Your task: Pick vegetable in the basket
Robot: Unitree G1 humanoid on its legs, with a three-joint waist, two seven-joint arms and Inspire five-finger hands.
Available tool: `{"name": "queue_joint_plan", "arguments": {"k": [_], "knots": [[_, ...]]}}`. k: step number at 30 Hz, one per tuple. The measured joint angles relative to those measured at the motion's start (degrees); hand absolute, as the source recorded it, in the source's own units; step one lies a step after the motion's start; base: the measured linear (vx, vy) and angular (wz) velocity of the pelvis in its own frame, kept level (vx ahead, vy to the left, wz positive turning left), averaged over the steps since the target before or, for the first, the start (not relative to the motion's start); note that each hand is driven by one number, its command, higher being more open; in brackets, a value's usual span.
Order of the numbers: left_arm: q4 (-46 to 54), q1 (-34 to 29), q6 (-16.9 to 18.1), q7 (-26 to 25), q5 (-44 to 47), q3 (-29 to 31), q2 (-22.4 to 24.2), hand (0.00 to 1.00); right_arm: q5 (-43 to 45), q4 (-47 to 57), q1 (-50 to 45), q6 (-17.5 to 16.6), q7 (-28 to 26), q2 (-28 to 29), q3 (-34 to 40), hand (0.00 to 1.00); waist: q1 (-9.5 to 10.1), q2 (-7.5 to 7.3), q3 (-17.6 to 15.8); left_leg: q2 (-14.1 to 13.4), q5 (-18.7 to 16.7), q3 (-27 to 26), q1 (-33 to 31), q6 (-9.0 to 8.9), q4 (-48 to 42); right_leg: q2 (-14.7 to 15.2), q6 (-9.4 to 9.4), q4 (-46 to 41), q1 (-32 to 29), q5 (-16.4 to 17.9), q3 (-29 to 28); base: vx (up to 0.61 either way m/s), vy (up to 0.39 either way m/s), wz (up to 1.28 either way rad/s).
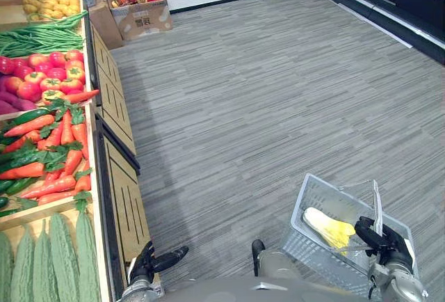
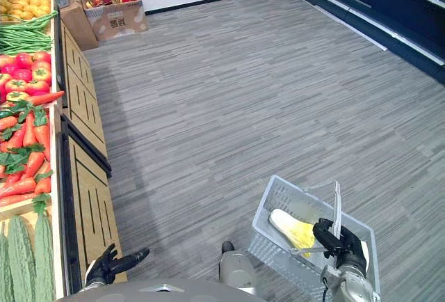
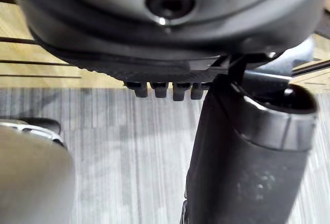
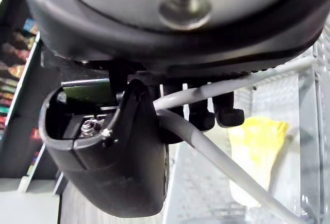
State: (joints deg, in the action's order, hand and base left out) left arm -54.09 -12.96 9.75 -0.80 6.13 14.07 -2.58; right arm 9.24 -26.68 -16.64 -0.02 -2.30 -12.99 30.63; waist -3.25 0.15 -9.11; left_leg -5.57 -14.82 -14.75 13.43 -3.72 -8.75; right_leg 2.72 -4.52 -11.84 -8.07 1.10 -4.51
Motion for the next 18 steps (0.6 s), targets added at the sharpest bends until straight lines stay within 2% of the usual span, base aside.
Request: {"name": "queue_joint_plan", "arguments": {"k": [8, 12, 14, 18], "knots": [[-0.5, -0.2, 0.0, 0.0, 0.0, -0.9, -0.1, 1.00, 0.0, 0.0, -0.7, 0.0, -0.9, 0.0, -0.4, 0.00, 0.14, 0.23, 1.1, 0.1, 0.7, 0.9, 1.1, 0.16, 0.0, 0.8, -0.86, 12.2, 7.6, -6.2, 1.1, 0.03, 0.035, 0.05], [-0.6, -0.2, 0.0, -0.1, 0.0, -1.4, -0.2, 1.00, 0.0, 0.0, -0.4, 0.0, -1.2, 0.0, -2.2, 0.00, 0.56, 0.22, 1.5, 0.6, 0.7, 1.2, 1.0, 0.16, 0.1, 1.0, -0.89, 14.2, 8.7, -7.5, 1.4, 0.00, 0.004, 0.04], [-0.4, -0.1, 0.1, -0.1, 0.0, -1.7, -0.2, 1.00, 0.0, -0.1, -0.3, 0.0, -1.3, 0.0, -3.2, 0.00, 1.39, 0.17, 1.7, 0.7, 0.7, 1.3, 1.1, 0.16, 0.2, 1.1, -0.94, 15.1, 9.0, -8.1, 1.3, -0.04, -0.003, -0.01], [-0.2, -0.1, 0.4, -0.2, -0.1, -1.9, -0.1, 1.00, 0.0, -0.3, 0.8, 0.0, -1.3, 0.0, -4.0, 0.00, 1.55, 0.13, 1.7, 0.9, 0.6, 1.3, 1.6, 0.17, 1.1, 1.0, -0.96, 14.8, 8.9, -8.3, 0.8, -0.05, -0.009, -0.01]]}}
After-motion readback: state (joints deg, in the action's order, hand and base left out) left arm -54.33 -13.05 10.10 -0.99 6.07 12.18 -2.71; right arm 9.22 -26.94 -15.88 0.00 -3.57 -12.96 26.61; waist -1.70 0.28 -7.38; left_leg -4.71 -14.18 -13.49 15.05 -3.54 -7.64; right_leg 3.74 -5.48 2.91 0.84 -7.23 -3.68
